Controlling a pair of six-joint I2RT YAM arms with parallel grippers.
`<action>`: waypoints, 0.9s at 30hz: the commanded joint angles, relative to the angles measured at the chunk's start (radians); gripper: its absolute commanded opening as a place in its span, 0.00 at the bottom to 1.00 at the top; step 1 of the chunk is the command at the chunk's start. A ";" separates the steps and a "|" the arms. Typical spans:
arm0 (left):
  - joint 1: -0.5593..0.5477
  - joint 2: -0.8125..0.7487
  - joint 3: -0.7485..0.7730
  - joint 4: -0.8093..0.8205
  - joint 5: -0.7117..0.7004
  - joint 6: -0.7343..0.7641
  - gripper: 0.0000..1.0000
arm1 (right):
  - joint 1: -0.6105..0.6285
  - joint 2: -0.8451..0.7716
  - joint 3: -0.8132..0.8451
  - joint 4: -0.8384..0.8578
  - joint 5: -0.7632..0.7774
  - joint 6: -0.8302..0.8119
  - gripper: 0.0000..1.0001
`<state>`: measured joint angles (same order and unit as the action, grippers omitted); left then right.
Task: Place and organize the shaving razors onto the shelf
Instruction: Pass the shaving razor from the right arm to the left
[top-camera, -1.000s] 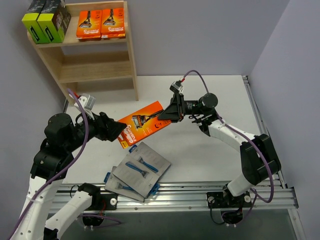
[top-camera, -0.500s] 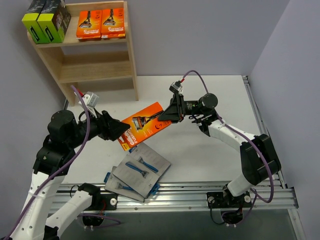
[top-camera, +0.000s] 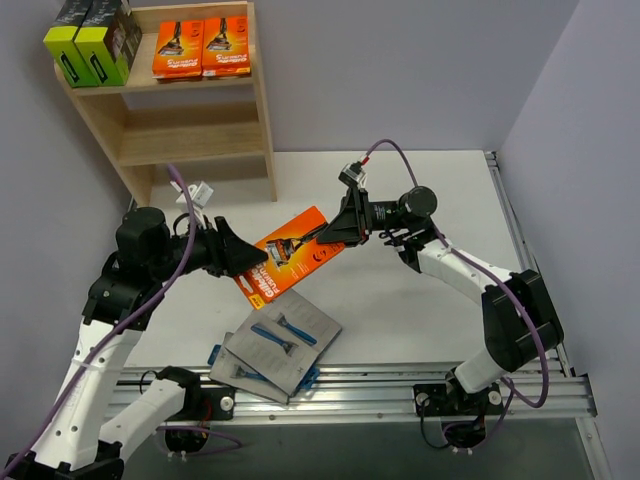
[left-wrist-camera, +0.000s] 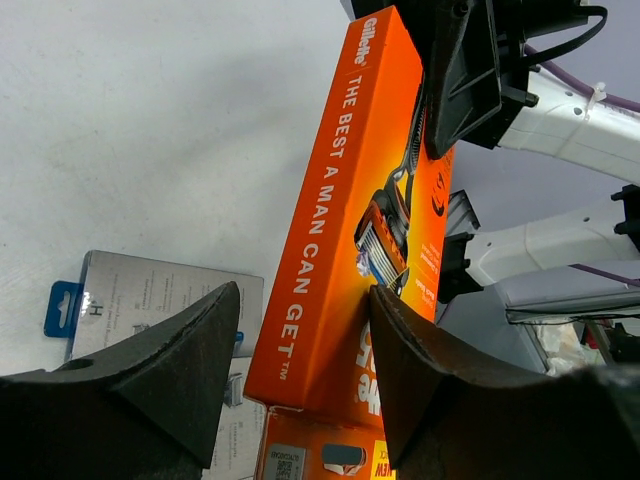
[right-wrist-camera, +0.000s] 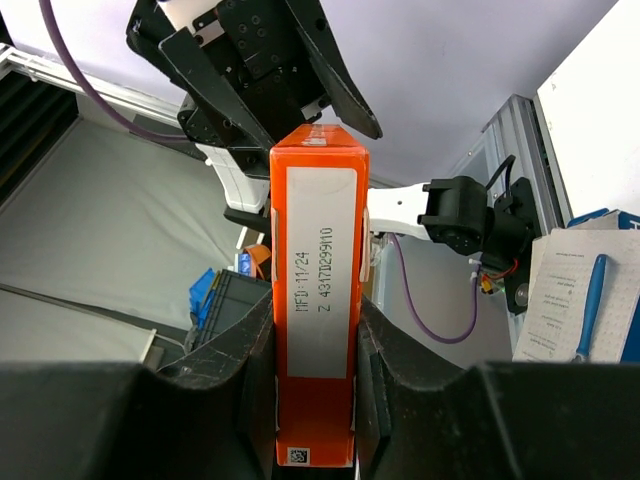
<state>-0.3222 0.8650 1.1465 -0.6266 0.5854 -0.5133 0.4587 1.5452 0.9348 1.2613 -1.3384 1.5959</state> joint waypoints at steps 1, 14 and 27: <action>0.031 0.012 0.021 -0.059 0.019 0.007 0.62 | 0.001 -0.069 0.053 0.636 -0.019 0.004 0.00; 0.164 0.019 -0.094 0.122 0.387 -0.175 0.47 | -0.008 -0.082 0.055 0.632 -0.042 -0.010 0.00; 0.172 0.017 -0.123 0.139 0.465 -0.185 0.43 | -0.035 -0.074 0.068 0.601 -0.042 -0.036 0.00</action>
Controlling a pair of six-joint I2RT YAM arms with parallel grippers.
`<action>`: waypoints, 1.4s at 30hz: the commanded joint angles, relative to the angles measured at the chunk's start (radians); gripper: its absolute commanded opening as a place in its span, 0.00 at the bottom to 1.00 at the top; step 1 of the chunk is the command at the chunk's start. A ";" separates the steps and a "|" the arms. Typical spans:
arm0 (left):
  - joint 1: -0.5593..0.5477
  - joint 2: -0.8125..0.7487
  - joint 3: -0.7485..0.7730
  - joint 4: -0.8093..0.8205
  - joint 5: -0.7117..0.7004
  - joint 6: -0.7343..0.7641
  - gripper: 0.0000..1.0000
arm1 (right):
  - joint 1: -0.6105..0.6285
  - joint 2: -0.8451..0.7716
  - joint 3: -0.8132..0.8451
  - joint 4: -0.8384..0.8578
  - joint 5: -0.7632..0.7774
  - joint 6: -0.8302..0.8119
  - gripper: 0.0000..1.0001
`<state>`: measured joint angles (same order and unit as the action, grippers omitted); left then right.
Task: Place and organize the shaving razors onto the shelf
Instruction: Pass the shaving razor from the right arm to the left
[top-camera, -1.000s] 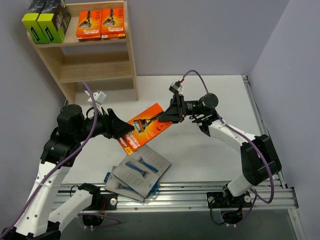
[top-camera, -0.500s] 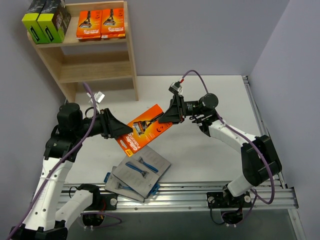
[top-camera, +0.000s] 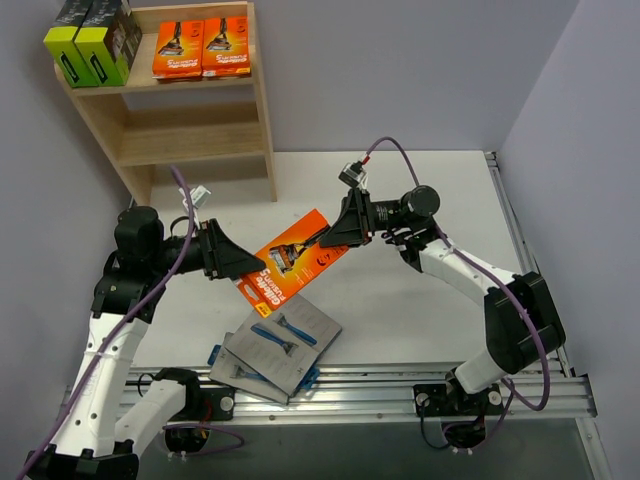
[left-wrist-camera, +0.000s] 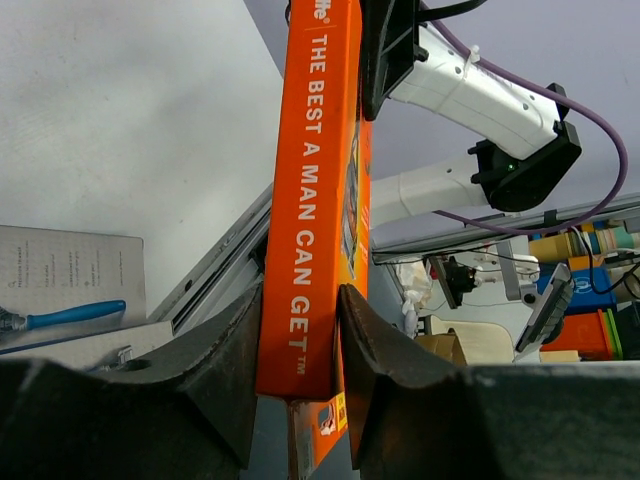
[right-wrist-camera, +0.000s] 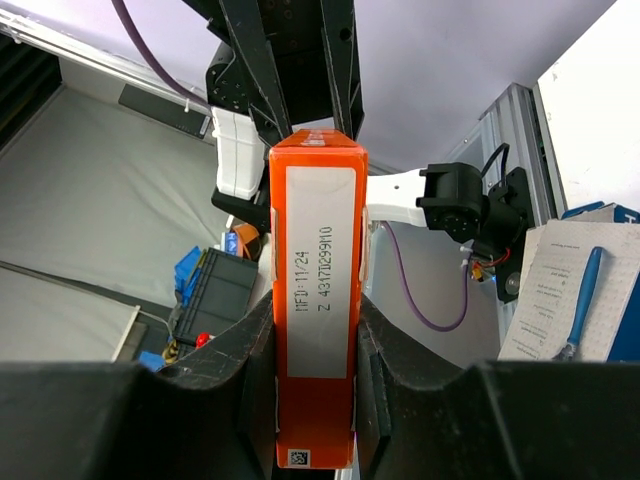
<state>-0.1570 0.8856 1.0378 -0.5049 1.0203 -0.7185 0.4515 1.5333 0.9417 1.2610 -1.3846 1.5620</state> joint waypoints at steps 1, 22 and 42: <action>0.007 -0.004 -0.016 0.016 0.034 0.022 0.43 | -0.036 -0.062 0.062 0.603 0.004 0.000 0.00; 0.034 -0.013 -0.052 0.135 0.029 -0.022 0.02 | -0.060 -0.105 0.026 0.402 0.009 -0.166 0.16; 0.181 0.173 0.263 0.022 -0.123 0.082 0.02 | -0.244 -0.100 0.246 -1.073 0.515 -1.120 0.79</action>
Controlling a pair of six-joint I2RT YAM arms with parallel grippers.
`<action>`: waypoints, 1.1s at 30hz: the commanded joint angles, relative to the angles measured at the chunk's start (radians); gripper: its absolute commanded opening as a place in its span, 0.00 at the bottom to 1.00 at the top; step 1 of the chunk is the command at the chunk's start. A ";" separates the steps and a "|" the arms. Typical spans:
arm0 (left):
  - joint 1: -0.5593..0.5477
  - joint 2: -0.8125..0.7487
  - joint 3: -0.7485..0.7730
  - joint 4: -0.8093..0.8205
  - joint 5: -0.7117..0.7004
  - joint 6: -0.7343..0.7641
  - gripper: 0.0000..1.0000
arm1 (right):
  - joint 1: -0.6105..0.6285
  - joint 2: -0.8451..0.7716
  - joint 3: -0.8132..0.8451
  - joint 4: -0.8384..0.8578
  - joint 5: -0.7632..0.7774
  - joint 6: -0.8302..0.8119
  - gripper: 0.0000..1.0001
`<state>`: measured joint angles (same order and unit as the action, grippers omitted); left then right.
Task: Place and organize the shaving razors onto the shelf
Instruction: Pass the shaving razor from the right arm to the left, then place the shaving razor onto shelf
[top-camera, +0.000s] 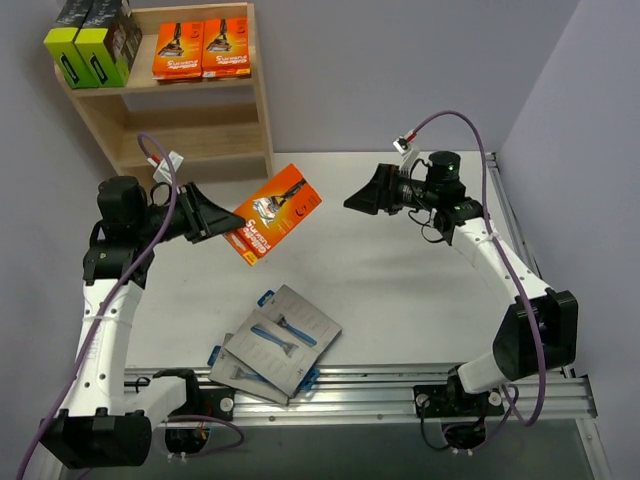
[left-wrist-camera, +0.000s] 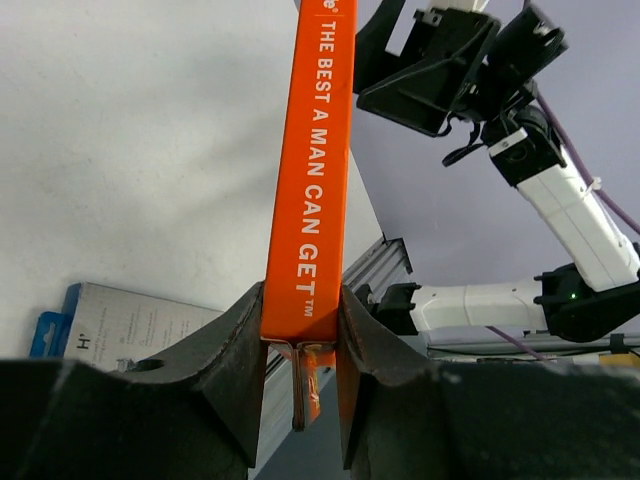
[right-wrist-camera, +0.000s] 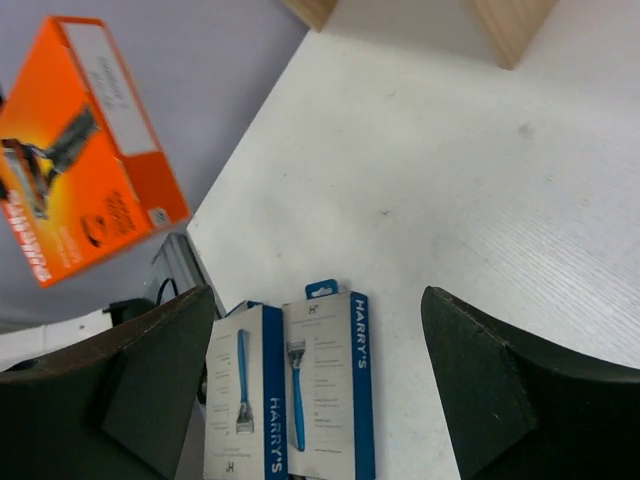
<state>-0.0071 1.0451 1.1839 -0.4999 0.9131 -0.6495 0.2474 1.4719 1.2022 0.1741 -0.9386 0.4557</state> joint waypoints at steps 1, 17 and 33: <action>0.033 0.023 0.140 0.023 -0.019 0.007 0.02 | -0.055 -0.059 -0.029 0.024 0.086 -0.003 0.80; 0.150 0.371 0.796 0.362 -0.077 -0.347 0.02 | -0.125 -0.193 -0.222 0.068 0.334 0.034 0.82; 0.121 0.821 1.233 0.356 -0.445 -0.493 0.02 | -0.103 -0.105 -0.199 0.044 0.337 0.006 0.82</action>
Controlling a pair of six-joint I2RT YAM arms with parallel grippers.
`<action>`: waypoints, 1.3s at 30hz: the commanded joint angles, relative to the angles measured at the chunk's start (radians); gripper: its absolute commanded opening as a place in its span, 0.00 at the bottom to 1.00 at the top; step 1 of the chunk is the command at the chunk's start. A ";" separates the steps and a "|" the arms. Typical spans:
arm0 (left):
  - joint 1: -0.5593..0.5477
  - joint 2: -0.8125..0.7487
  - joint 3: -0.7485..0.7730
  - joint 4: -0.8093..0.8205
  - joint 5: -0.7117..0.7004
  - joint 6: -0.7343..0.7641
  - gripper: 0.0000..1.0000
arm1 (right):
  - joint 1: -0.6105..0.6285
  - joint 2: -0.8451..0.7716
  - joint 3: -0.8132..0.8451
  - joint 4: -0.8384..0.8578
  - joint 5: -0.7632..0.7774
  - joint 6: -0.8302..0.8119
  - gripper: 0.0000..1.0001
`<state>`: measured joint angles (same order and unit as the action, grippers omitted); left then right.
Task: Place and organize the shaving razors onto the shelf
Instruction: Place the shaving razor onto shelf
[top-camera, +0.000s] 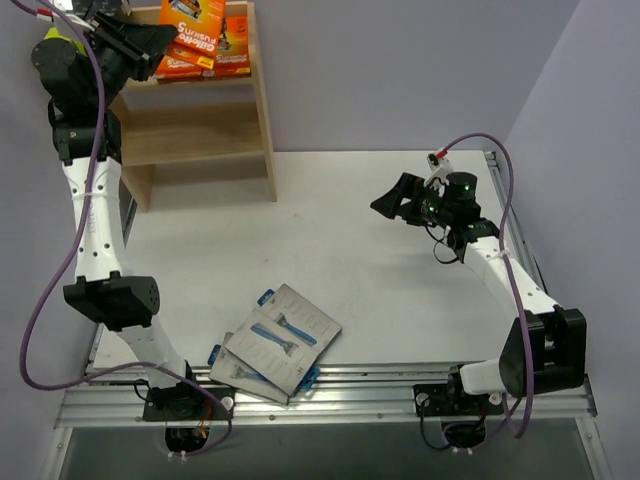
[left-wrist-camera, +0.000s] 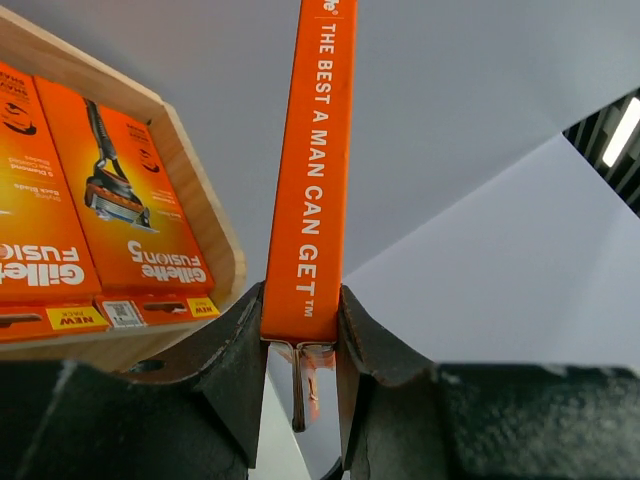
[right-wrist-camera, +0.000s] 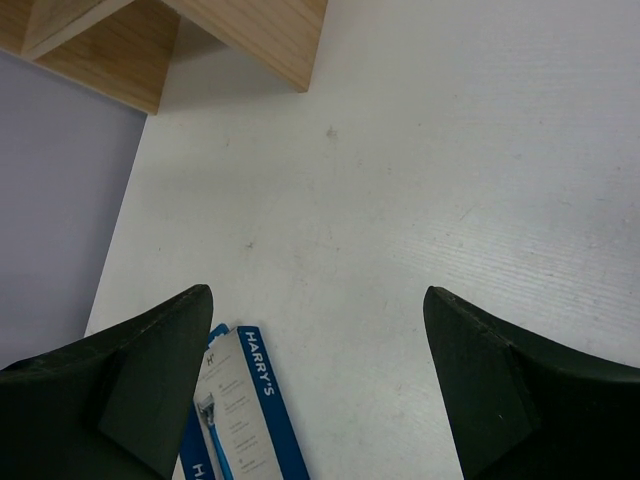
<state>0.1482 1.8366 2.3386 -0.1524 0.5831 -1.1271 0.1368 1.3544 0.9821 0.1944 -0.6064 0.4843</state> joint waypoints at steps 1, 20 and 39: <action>-0.059 0.045 0.096 0.002 -0.132 -0.008 0.02 | 0.009 0.021 0.024 0.022 0.005 -0.024 0.82; -0.190 0.133 0.117 -0.124 -0.454 0.113 0.02 | 0.004 0.101 0.030 0.014 -0.013 -0.047 0.82; -0.214 0.257 0.286 -0.252 -0.404 0.196 0.68 | 0.004 0.127 0.030 0.010 -0.052 -0.067 0.82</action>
<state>-0.0544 2.0750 2.5500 -0.3866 0.1791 -0.9909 0.1390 1.4712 0.9825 0.1928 -0.6308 0.4397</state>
